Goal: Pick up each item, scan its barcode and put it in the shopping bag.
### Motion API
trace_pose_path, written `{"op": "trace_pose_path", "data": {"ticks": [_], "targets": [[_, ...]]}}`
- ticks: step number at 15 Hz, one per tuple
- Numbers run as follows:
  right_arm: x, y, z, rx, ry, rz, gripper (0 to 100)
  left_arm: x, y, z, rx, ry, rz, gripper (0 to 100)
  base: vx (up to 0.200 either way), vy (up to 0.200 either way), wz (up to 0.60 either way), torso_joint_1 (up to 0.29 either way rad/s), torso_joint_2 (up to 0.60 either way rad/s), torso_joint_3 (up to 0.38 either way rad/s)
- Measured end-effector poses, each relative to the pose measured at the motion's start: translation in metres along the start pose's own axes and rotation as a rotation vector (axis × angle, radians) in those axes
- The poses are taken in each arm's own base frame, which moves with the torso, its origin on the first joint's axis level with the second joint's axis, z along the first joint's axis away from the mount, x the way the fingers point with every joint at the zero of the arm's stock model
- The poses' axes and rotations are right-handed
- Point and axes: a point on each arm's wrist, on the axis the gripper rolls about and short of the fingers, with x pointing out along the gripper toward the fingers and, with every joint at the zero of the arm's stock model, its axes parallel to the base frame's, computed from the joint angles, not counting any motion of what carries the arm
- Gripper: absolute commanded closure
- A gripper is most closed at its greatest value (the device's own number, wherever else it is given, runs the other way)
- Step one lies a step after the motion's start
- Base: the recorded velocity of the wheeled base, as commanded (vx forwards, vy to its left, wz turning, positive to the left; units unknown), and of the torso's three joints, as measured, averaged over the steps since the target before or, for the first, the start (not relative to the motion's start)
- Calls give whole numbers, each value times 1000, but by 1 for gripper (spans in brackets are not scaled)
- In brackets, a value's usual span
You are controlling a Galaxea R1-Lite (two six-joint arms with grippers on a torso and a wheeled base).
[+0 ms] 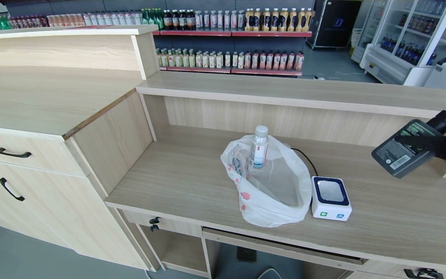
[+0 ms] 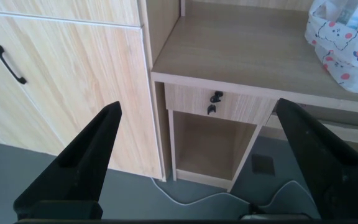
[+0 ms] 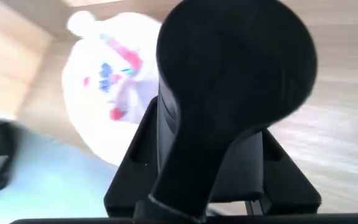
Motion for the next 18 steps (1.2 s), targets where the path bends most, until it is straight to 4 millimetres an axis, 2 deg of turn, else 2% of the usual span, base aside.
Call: {"op": "trace_pose_path", "data": {"ticks": [3,5,8,10,18], "targets": [[-23,89,13,44,92,346,100,0,0,0,0,0,0,0,0,0,0,0,0,0],[-36,121,10,42,154,491,100,0,0,0,0,0,0,0,0,0,0,0,0,0],[-50,144,9,3,178,618,100,0,0,0,0,0,0,0,0,0,0,0,0,0],[-56,153,8,-17,181,667,100,0,0,0,0,0,0,0,0,0,0,0,0,0],[-64,188,0,-140,174,798,100,0,0,0,0,0,1,0,0,0,0,0,0,0]]}}
